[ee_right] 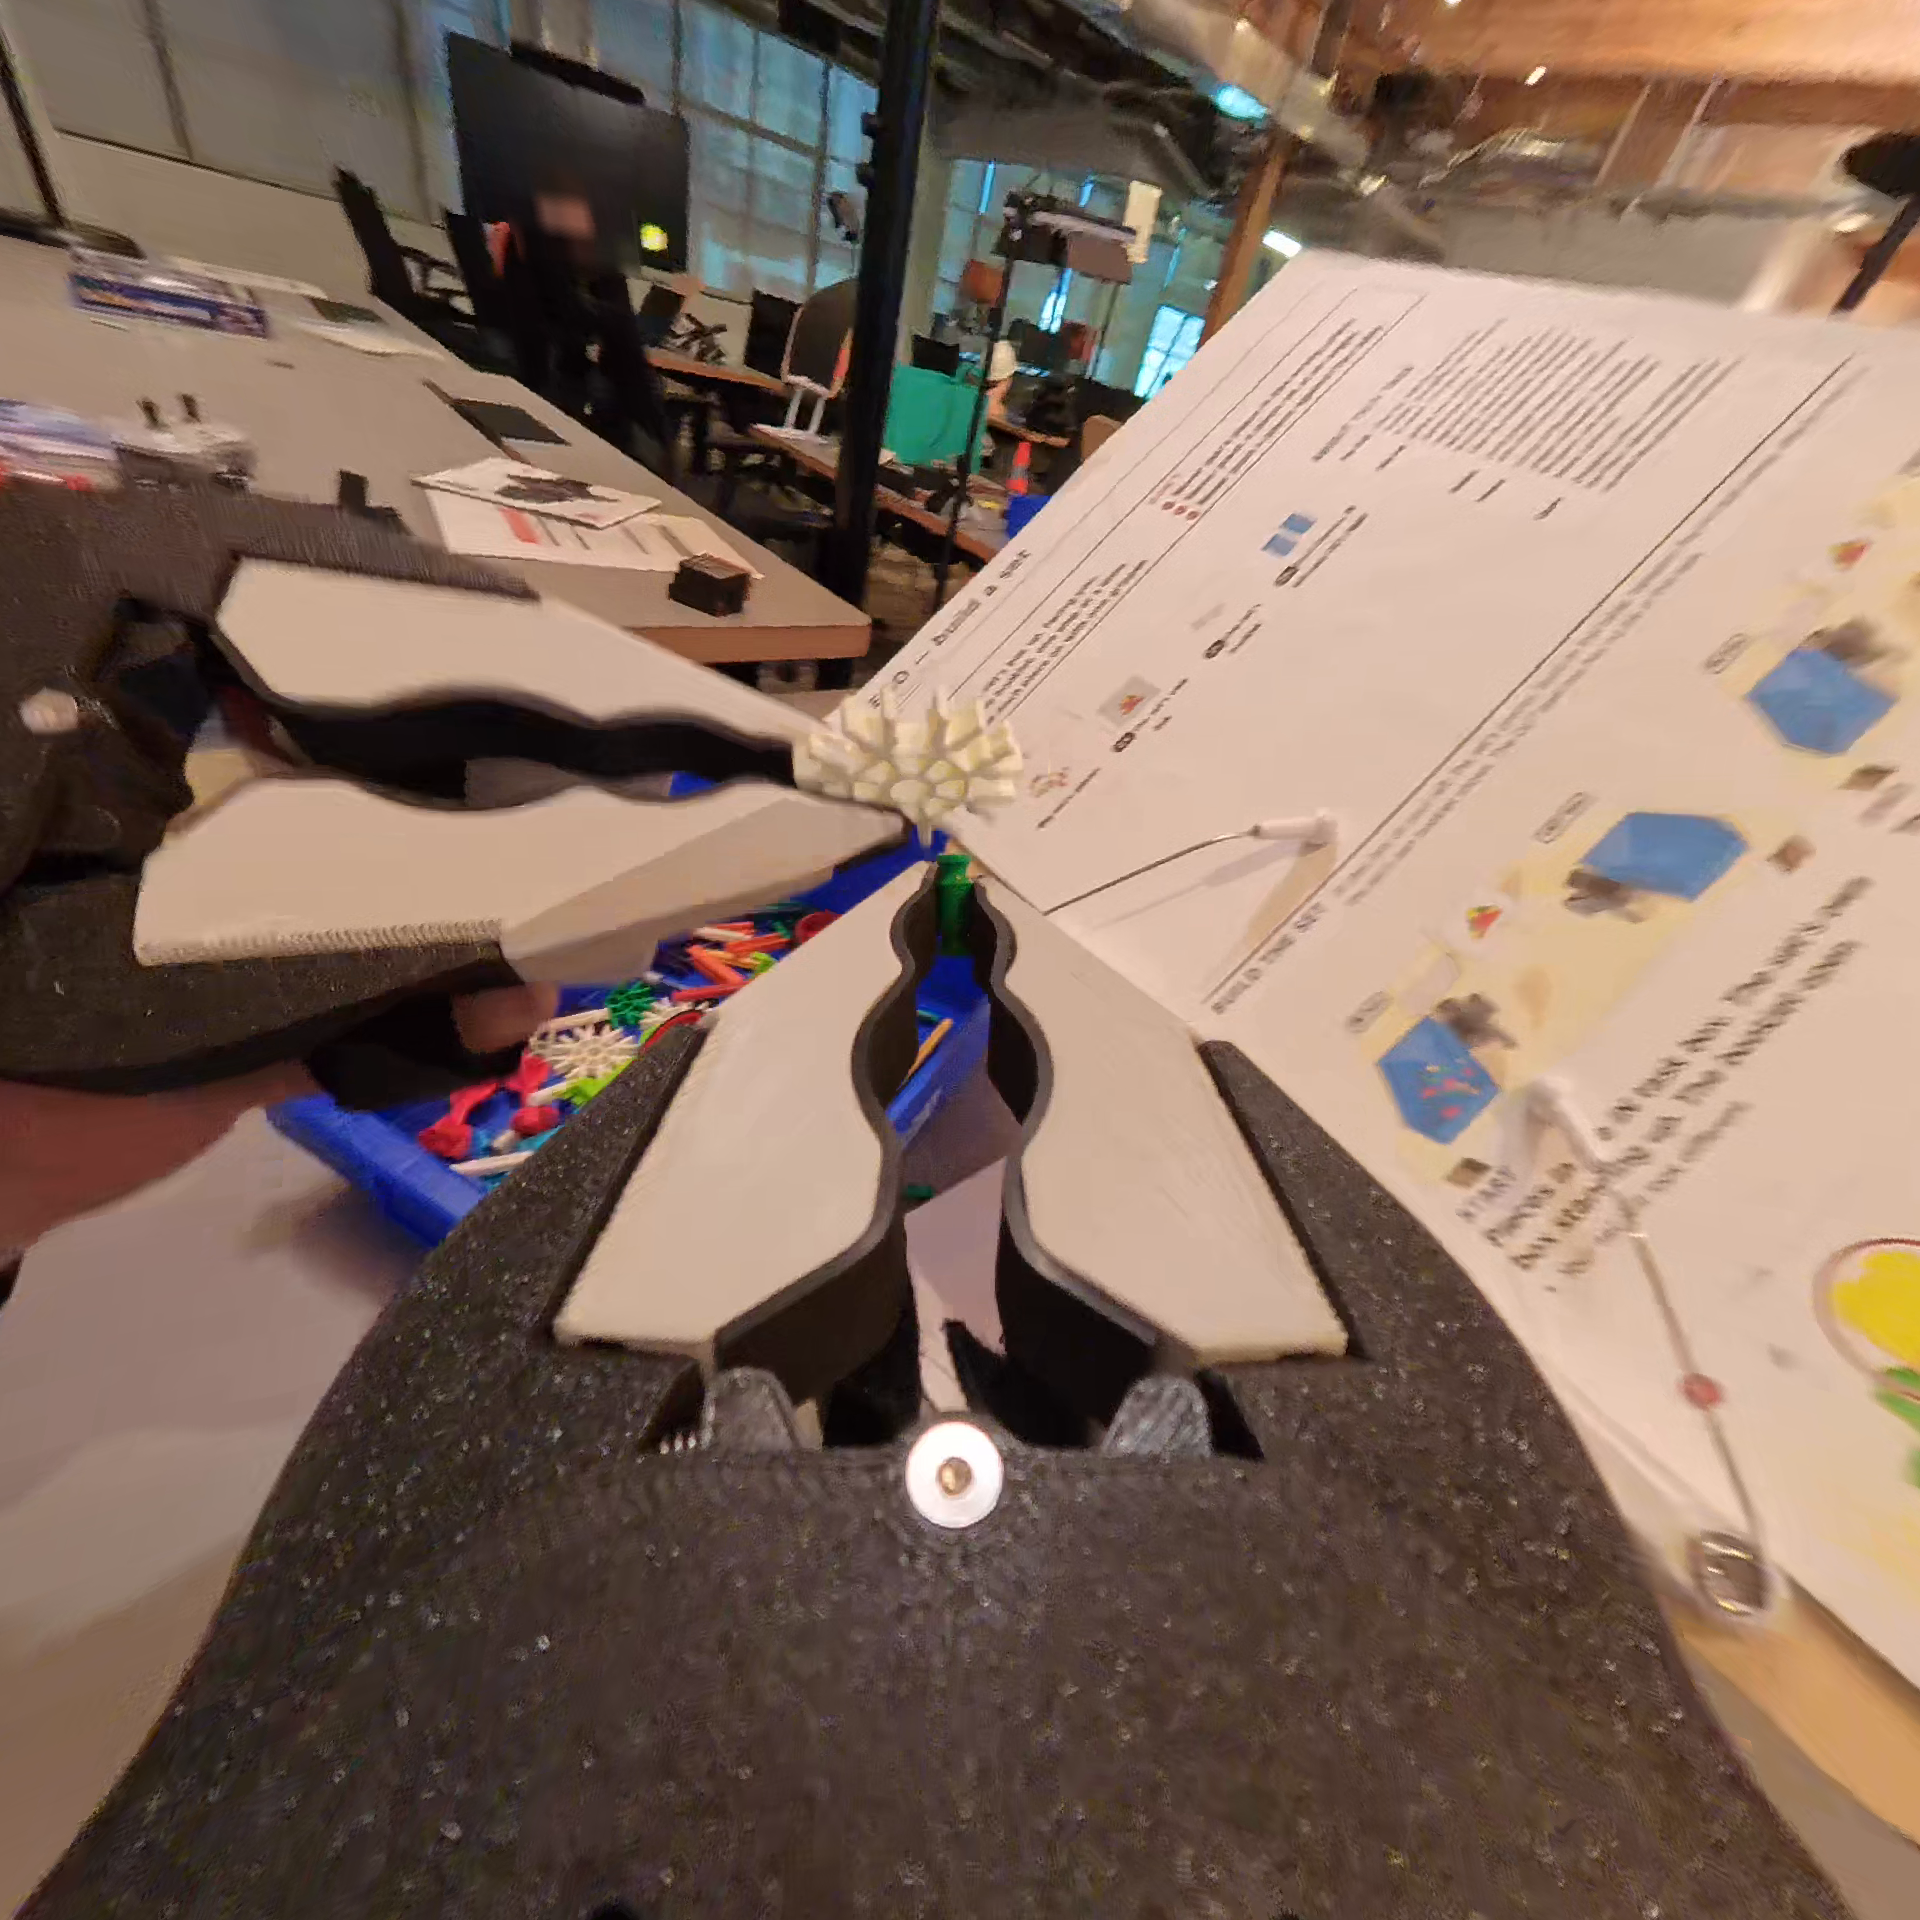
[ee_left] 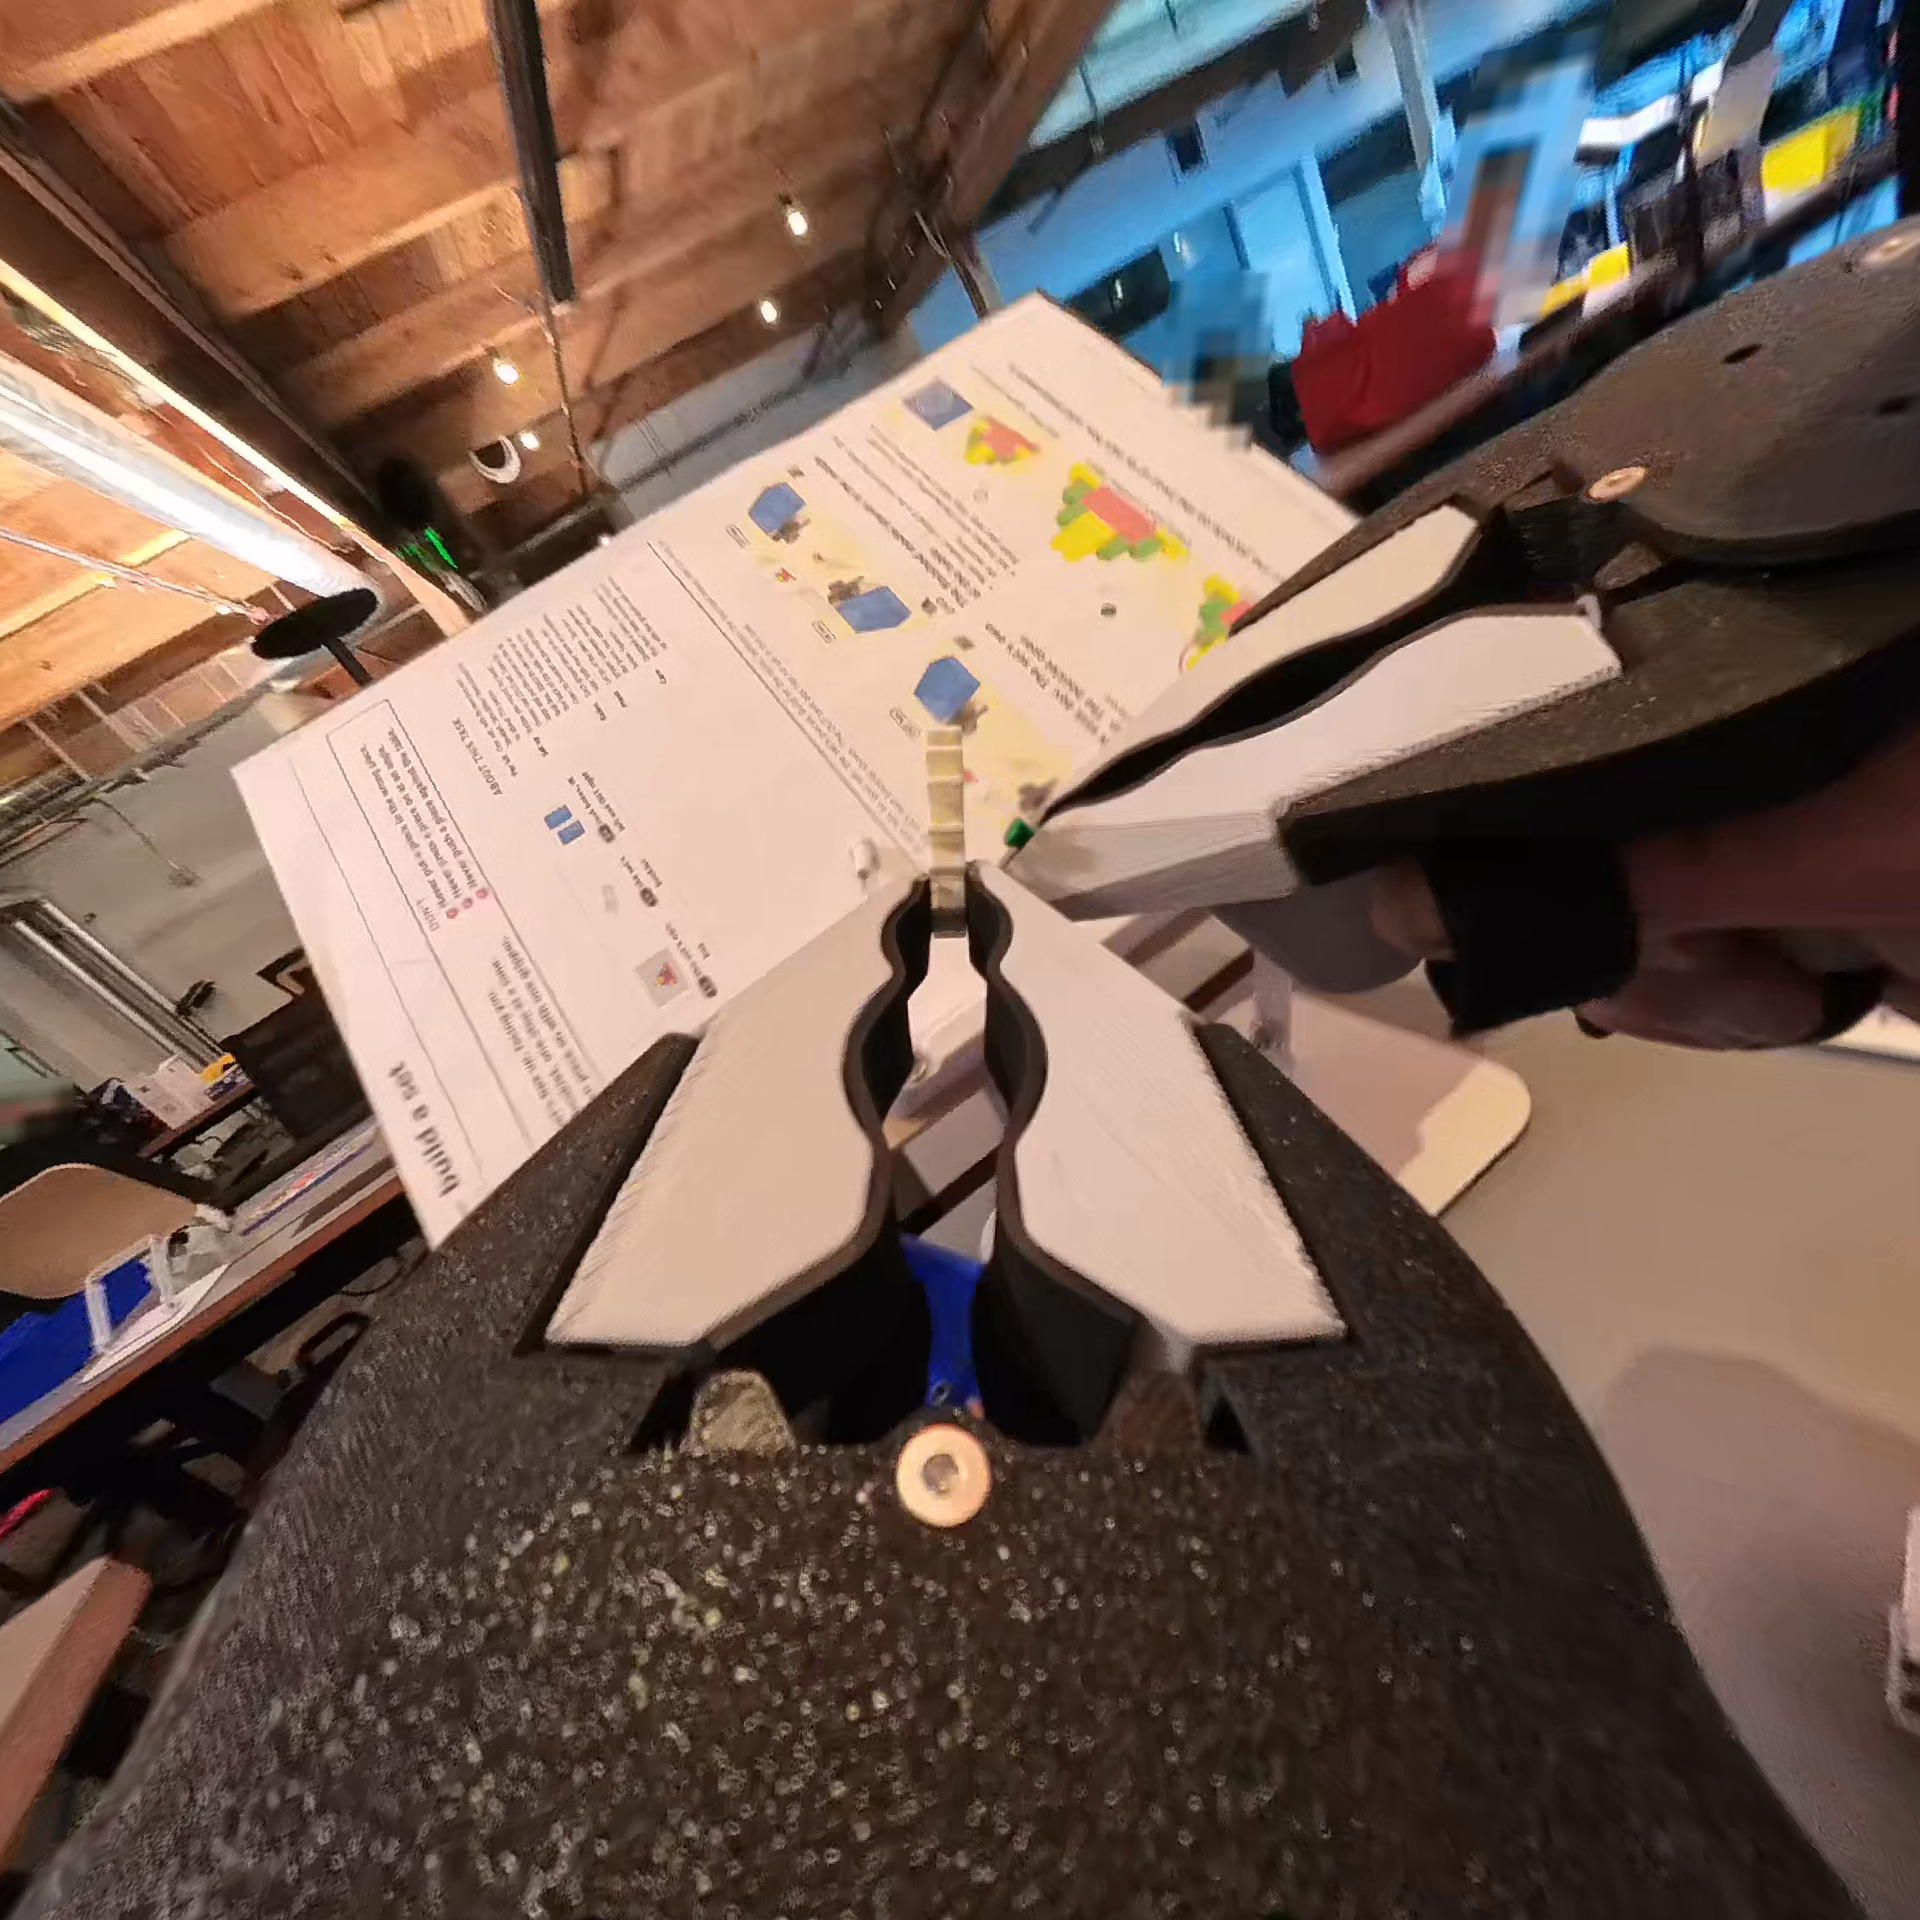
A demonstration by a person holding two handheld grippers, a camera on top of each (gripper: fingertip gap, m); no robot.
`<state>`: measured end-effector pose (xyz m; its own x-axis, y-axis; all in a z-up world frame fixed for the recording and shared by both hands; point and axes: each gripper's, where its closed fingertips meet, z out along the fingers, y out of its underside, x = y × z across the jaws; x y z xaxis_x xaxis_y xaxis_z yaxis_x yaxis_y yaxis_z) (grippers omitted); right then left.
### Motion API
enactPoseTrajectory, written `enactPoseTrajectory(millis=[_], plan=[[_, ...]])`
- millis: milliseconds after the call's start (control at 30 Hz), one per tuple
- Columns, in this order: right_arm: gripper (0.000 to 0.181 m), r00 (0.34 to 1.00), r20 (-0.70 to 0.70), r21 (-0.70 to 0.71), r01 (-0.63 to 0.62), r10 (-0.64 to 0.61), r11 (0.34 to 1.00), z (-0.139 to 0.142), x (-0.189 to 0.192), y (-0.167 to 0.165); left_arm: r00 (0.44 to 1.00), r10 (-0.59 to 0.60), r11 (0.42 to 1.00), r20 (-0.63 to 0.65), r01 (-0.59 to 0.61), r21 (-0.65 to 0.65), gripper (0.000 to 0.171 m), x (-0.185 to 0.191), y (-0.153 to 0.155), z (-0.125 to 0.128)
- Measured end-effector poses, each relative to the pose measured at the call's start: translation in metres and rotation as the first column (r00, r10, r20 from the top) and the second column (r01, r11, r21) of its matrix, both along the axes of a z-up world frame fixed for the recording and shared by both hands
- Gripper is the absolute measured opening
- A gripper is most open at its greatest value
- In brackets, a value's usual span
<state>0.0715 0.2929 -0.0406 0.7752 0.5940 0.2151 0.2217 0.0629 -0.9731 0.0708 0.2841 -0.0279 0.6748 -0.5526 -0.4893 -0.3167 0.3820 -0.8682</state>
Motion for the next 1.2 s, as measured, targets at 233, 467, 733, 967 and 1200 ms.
enactPoseTrajectory(millis=[233, 467, 733, 967, 1200], plan=[[0.004, 0.969, 0.169, -0.156, -0.152, 0.178, 0.976, -0.065, -0.058, -0.009, 0.923, 0.059, 0.932, -0.379, -0.187, -0.31, 0.004, -0.068, 0.023, -0.066], [0.033, 0.952, 0.25, -0.247, -0.112, 0.175, 0.962, -0.1, -0.054, 0.002, 0.895, 0.142, 0.832, -0.422, -0.339, -0.439, 0.036, -0.104, 0.049, -0.105], [0.028, 0.682, 0.452, -0.564, -0.282, 0.575, 0.777, -0.127, 0.01, -0.08, 0.932, -0.102, 0.876, -0.347, -0.082, -0.476, 0.032, -0.058, 0.012, -0.093], [0.021, 0.464, 0.498, -0.8, -0.079, 0.732, 0.595, -0.212, 0.061, -0.116, 0.881, -0.325, 0.854, -0.343, 0.118, -0.507, 0.029, -0.02, -0.027, -0.096], [0.004, 0.415, 0.497, -0.823, -0.052, 0.762, 0.565, -0.238, 0.062, -0.115, 0.857, -0.395, 0.836, -0.33, 0.187, -0.516, 0.03, -0.006, -0.042, -0.096]])
